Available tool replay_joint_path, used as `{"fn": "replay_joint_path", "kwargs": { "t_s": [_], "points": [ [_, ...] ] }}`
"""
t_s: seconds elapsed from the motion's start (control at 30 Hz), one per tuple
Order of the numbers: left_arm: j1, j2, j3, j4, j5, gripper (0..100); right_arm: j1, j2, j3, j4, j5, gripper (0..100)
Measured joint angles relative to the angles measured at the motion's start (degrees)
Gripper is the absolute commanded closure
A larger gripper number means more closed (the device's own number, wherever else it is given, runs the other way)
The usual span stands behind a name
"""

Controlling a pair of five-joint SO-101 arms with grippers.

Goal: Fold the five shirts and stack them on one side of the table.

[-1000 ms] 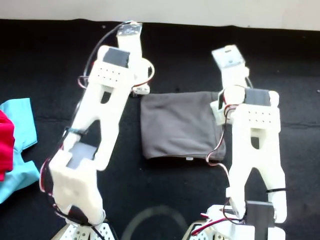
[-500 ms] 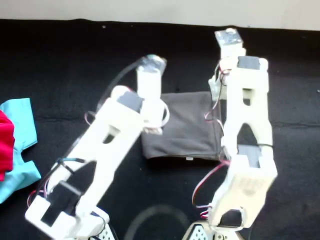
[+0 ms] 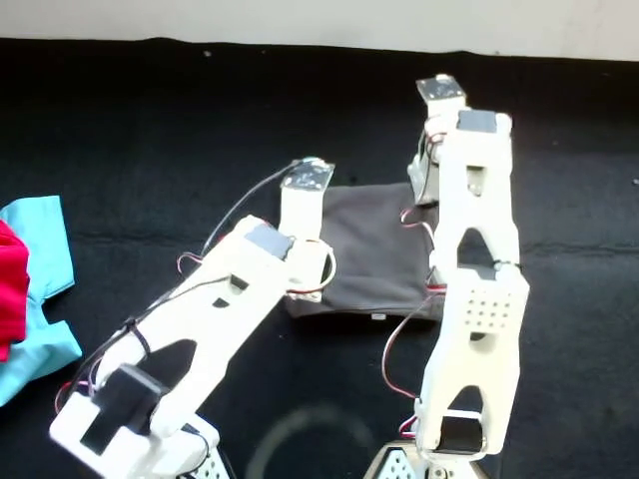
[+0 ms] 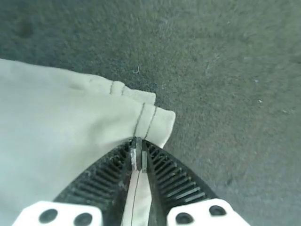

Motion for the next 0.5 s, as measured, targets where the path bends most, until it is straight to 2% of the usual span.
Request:
{"fn": "replay_joint_path", "kwargs": {
  "t_s": [0.2, 0.5],
  "points": [
    [-0.09, 5.19, 2.11, -6.42, 0.00, 99, 0.00, 4.57, -7.82, 0.00, 0.00, 99.2],
    [-1.58, 3.60, 2.37, -7.12, 0.00, 99, 0.00, 7.82, -10.55, 0.97, 0.00, 99.2]
  ]
}}
